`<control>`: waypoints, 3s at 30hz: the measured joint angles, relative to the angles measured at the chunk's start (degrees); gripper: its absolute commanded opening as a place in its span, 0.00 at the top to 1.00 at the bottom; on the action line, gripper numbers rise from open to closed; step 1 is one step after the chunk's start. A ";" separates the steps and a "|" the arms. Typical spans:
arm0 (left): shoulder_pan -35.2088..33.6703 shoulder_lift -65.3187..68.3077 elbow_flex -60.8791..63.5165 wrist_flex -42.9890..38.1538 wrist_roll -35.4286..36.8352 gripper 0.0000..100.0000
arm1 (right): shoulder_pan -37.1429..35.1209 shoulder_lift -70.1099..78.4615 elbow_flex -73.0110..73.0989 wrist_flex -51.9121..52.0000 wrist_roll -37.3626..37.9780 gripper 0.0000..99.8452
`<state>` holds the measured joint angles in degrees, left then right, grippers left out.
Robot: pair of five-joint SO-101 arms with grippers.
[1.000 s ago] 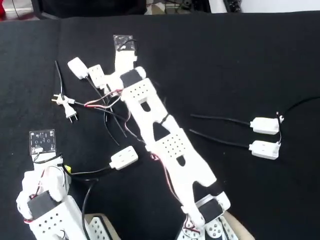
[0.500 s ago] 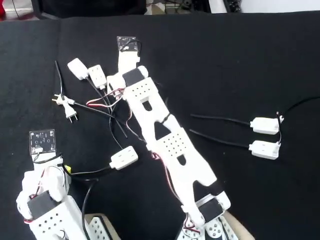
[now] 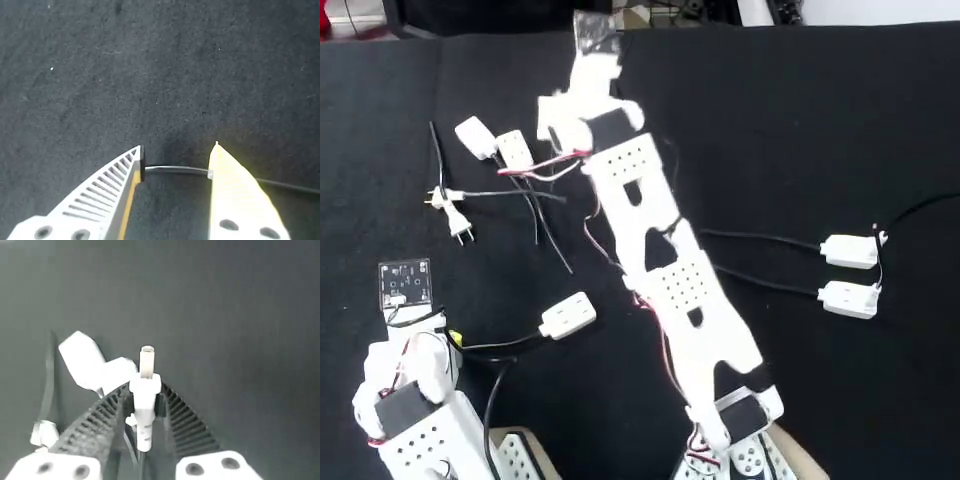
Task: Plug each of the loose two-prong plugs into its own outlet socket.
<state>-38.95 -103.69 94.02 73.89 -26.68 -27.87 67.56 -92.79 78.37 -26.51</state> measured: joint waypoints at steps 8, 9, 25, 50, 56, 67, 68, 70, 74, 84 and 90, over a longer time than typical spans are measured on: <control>0.00 0.00 0.00 0.00 0.00 0.78 | 0.53 -14.95 -0.09 0.00 3.16 0.99; 0.00 0.00 0.00 0.00 0.00 0.78 | 0.88 -16.88 -0.09 0.18 3.69 0.99; 0.00 0.00 0.00 0.00 0.00 0.78 | 3.78 -41.05 14.59 20.75 35.78 0.99; 0.00 0.00 0.00 0.00 0.00 0.78 | 1.76 -81.85 135.82 -6.51 96.97 0.99; 0.00 0.00 0.00 0.00 0.00 0.78 | 1.58 -79.91 141.71 -15.12 98.90 0.99; 0.00 0.00 0.00 0.00 0.00 0.78 | 1.58 -76.40 141.80 -18.11 97.32 0.76; 0.00 0.00 0.00 0.00 0.00 0.78 | 1.58 -76.40 141.89 -18.02 97.32 0.76; 0.00 0.00 0.00 0.00 0.00 0.78 | 1.49 -76.40 141.89 -18.02 97.14 0.76; 0.00 0.00 0.00 0.00 0.00 0.78 | 1.41 -76.40 141.80 -16.53 97.14 0.76; 0.00 0.00 0.00 0.00 0.00 0.78 | 1.41 -77.27 131.87 -5.27 93.19 0.72; 0.00 0.00 0.00 0.00 0.00 0.78 | 1.41 -81.14 121.32 1.85 88.79 0.64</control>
<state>-38.95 -103.69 94.02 73.89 -26.68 -26.46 -13.58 28.53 80.22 62.29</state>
